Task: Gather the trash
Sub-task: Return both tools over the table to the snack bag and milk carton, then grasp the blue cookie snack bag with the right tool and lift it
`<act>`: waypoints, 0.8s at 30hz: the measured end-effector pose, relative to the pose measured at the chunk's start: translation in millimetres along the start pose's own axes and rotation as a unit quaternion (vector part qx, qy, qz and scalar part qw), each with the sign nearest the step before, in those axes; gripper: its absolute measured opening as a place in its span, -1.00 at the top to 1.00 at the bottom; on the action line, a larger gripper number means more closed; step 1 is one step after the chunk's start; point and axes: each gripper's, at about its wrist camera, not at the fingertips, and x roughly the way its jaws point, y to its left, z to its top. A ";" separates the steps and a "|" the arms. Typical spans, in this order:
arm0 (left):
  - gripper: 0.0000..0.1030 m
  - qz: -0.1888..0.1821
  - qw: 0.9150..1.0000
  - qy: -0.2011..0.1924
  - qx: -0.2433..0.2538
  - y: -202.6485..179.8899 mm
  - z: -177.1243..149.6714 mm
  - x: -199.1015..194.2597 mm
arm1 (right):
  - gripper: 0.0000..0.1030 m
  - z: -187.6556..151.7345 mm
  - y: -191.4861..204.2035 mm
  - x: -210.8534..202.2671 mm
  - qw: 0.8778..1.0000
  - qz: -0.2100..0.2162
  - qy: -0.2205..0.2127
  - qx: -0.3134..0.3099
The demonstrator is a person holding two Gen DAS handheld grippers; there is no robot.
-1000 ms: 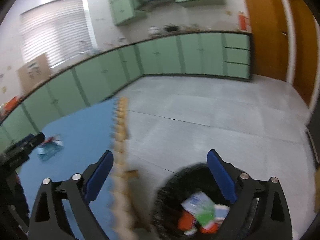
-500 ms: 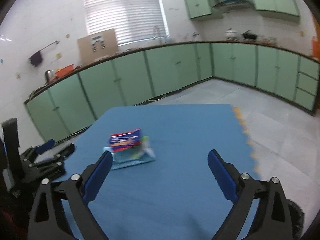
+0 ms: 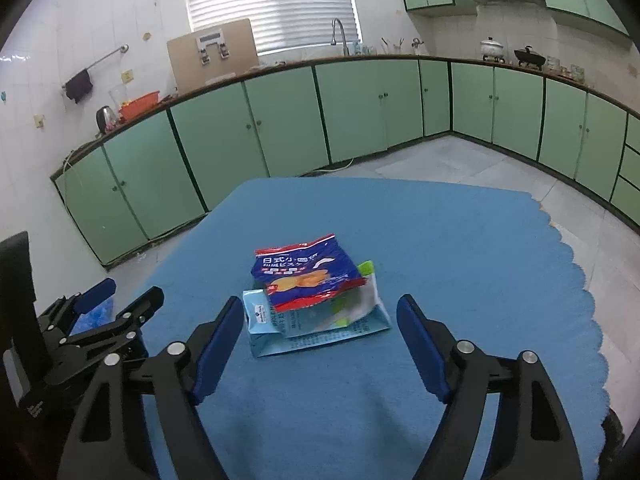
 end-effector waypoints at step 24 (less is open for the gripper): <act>-0.58 -0.017 1.000 0.011 -0.016 6.6 -0.7 14.0 | -0.24 3.0 0.9 50.5 0.995 -0.009 0.064 0.073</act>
